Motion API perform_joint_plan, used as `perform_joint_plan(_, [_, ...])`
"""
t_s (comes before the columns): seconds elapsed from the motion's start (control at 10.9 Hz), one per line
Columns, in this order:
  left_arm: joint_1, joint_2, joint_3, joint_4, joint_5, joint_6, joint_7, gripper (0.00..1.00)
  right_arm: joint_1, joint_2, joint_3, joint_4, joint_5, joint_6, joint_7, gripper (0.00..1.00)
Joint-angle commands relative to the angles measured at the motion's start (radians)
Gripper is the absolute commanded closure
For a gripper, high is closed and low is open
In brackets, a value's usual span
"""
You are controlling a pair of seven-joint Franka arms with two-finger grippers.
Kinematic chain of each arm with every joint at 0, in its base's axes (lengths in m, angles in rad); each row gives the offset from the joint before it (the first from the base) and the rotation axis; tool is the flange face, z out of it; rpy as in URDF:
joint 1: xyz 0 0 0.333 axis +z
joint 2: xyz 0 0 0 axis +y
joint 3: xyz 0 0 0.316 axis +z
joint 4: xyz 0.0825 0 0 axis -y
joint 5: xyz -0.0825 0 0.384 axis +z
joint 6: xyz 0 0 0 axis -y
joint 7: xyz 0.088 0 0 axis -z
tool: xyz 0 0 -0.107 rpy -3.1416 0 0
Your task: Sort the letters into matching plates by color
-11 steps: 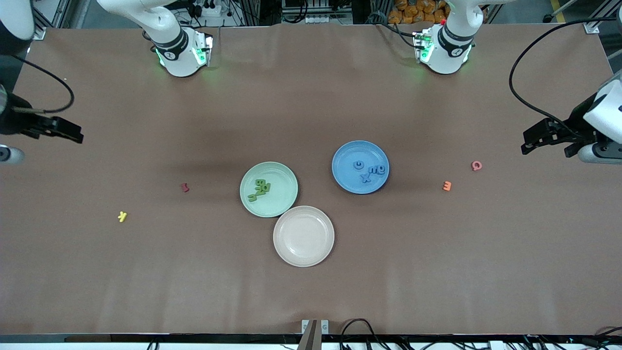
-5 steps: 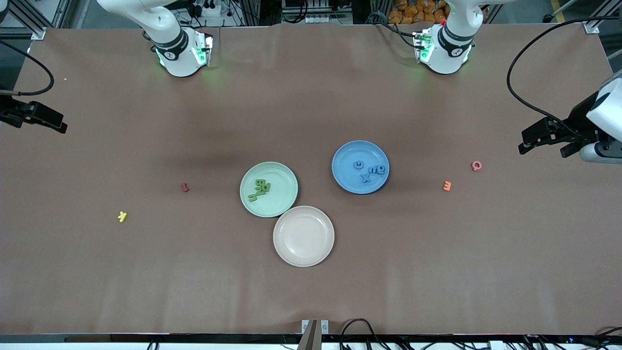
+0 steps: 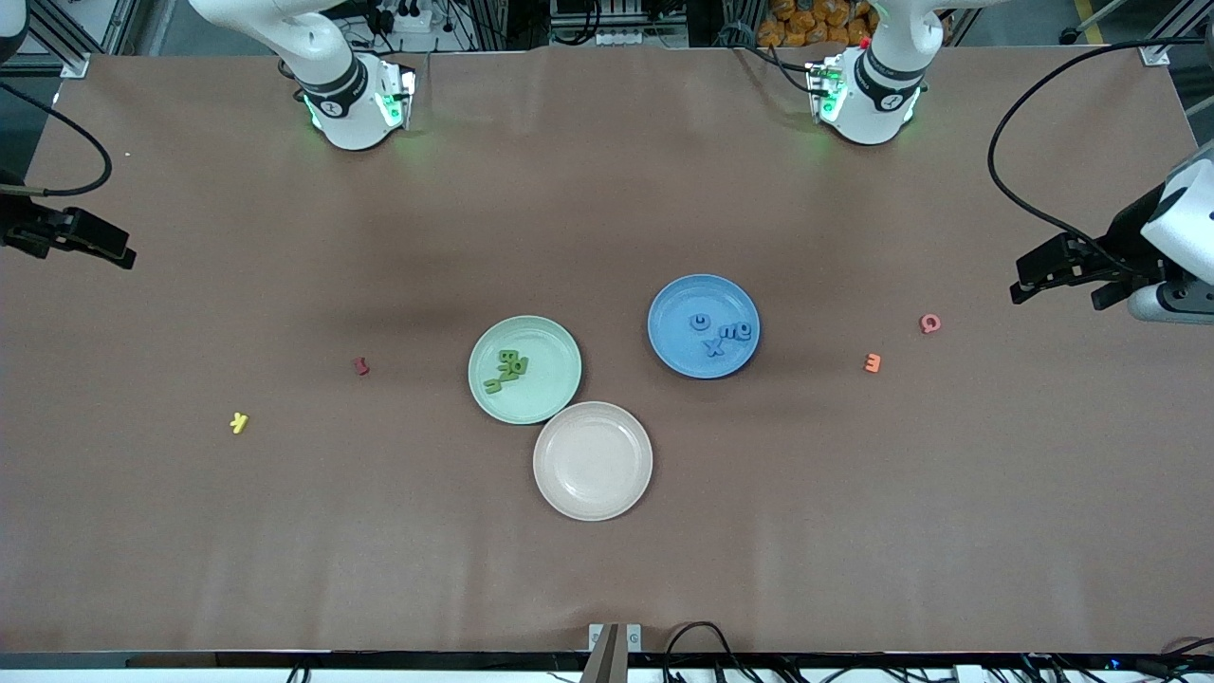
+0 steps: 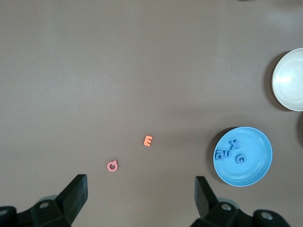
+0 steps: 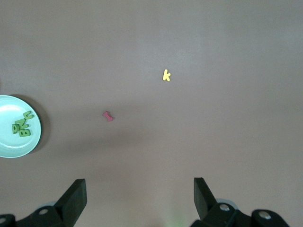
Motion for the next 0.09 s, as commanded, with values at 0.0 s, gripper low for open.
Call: perform_joint_plan(0.0, [0.005, 0.000, 0.001, 0.004, -0.021, 0.006, -0.002, 0.00, -0.003, -0.035, 0.005, -0.032, 0.002, 0.021, 0.006, 0.00])
